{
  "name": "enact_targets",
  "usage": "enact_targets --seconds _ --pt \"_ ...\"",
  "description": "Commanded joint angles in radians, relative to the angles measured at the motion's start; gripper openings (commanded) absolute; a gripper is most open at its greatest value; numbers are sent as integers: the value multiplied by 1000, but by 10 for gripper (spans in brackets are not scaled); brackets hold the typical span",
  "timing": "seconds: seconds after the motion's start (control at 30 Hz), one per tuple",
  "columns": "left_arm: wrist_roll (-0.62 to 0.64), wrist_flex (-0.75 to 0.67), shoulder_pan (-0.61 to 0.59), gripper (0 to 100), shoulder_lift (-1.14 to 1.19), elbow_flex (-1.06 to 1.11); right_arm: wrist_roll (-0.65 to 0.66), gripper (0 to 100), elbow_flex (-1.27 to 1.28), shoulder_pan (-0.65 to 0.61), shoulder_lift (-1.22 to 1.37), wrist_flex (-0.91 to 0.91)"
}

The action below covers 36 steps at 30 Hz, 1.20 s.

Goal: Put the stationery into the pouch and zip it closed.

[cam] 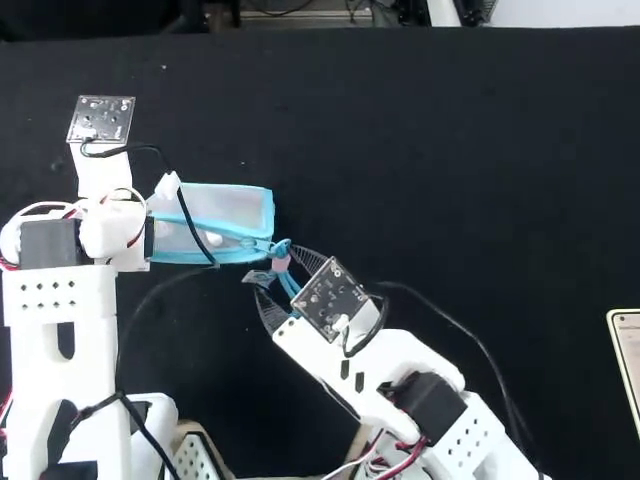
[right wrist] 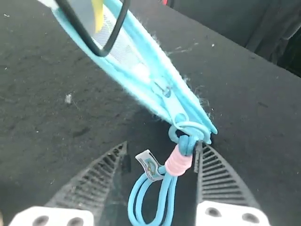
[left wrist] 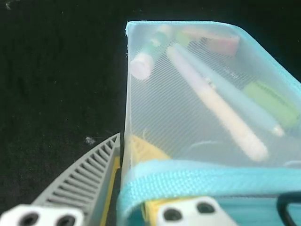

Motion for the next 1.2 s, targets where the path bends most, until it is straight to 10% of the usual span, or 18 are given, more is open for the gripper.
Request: enact_targets --seconds 0.0,0.57,0.87,1.17 --pt "5 -5 -22 30 17 -15 5 206 2 -8 -12 -52" --pt "5 -5 -22 30 17 -8 12 13 -77 -2 -13 81" --pt "5 -3 -22 30 17 -7 6 255 -84 87 -12 87" --pt "6 -2 -22 30 17 -7 8 266 61 95 -2 -176"
